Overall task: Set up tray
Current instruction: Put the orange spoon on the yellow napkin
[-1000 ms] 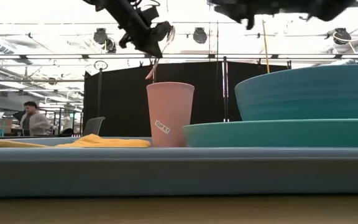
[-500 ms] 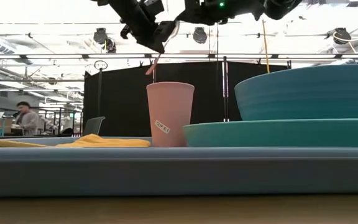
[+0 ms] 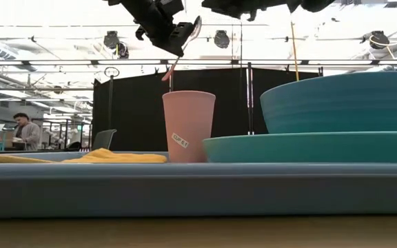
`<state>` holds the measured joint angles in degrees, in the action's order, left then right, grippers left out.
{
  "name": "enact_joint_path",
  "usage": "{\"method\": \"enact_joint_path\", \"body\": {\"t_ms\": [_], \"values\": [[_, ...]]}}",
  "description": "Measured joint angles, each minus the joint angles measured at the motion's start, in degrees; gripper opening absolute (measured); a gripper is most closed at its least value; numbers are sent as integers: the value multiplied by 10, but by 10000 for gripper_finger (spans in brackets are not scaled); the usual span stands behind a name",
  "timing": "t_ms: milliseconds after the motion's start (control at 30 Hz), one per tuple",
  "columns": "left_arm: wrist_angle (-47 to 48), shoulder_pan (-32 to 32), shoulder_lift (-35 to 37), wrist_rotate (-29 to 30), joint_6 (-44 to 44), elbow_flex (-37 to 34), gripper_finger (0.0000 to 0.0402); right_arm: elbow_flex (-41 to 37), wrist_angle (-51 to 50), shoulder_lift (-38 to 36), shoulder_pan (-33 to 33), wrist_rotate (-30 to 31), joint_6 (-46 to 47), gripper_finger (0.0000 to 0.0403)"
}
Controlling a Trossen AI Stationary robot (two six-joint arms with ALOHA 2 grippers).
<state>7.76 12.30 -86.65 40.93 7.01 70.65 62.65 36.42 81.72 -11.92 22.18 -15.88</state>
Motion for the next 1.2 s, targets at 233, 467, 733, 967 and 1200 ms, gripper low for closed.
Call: {"method": "enact_joint_path", "body": {"t_ms": [233,467,733,967,1200], "values": [[-21,-13,-4,-7,17,0,10,0,-29,2,-34,-16,39,196],[-31,-18,-24,-5,26,1,10,0,-23,9,-50,-58,49,196],[-50,-16,-58,-3,37,1,9,0,-47,9,-50,-42,47,170],[-49,-9,-56,14,38,1,9,0,-69,3,-44,-12,26,56],[-48,-7,-55,14,36,0,9,0,-90,2,-46,-14,36,17]]}}
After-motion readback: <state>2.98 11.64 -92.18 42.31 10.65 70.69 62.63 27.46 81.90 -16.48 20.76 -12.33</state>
